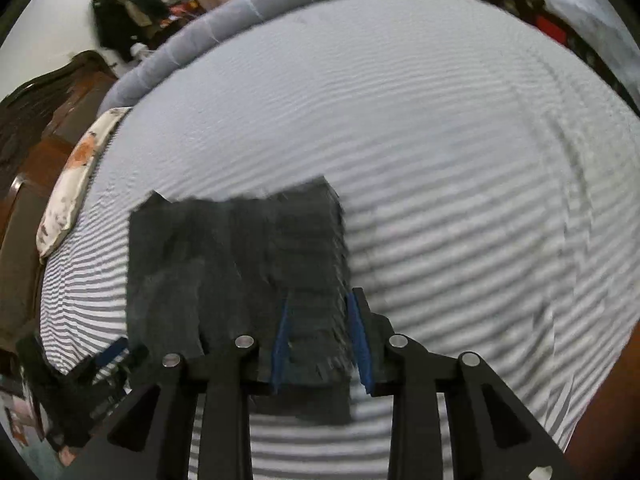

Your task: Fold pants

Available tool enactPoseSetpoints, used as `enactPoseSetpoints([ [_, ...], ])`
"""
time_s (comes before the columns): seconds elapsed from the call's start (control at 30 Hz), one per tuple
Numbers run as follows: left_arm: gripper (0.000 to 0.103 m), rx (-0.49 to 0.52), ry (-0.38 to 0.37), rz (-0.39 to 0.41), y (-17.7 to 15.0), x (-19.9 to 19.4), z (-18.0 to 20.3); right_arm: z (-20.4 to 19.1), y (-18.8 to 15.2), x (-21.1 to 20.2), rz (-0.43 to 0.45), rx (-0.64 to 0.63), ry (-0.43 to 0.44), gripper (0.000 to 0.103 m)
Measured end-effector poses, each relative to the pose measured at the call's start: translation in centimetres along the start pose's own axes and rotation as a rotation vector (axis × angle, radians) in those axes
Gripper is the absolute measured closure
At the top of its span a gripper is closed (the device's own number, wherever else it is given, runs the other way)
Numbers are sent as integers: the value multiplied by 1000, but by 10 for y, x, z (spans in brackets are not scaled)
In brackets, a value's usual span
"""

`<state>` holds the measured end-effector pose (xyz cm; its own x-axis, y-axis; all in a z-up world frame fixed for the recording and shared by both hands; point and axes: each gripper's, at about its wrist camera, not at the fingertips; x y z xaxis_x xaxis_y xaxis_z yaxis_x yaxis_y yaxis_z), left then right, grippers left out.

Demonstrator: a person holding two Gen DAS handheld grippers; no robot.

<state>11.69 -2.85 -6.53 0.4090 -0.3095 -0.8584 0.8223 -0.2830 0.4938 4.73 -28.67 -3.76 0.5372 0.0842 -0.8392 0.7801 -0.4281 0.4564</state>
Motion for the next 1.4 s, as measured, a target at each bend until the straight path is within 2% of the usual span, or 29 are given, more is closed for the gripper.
enactPoseSetpoints([
  [0.13,46,74,1,10,-4,-1,12,-17,26,15,-12,-51,31,75],
  [0.23,46,115,0,-26,-7,6,17,-23,36,33,-36,-80,1,75],
  [0.43,46,138,4,-71,-9,15,21,-24,33,68,-108,-144,-78,76],
  [0.6,45,138,5,-73,-10,15,19,-22,31,66,-108,-138,-75,74],
  [0.67,45,137,7,-76,-11,12,16,-22,27,60,-108,-138,-72,70],
  [0.8,45,127,3,-83,-10,12,23,-21,3,45,-111,-143,-66,62],
  [1.03,45,118,7,-86,-18,8,25,-1,-43,32,-141,-69,-53,52],
  [1.23,45,115,15,-85,-22,6,28,8,-64,26,-145,-33,-38,44],
  [1.4,45,129,30,-84,-23,7,30,7,-81,27,-167,-41,-25,43],
])
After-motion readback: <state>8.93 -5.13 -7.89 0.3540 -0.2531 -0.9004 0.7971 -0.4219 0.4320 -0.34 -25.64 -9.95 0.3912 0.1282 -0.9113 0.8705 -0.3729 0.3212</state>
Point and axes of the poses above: each gripper's, at about its wrist camera, not at the fingertips, and x roughly the way its jaws point, z to its right, y to its top, and after that the axes turned 2 degrees about y, right-handed
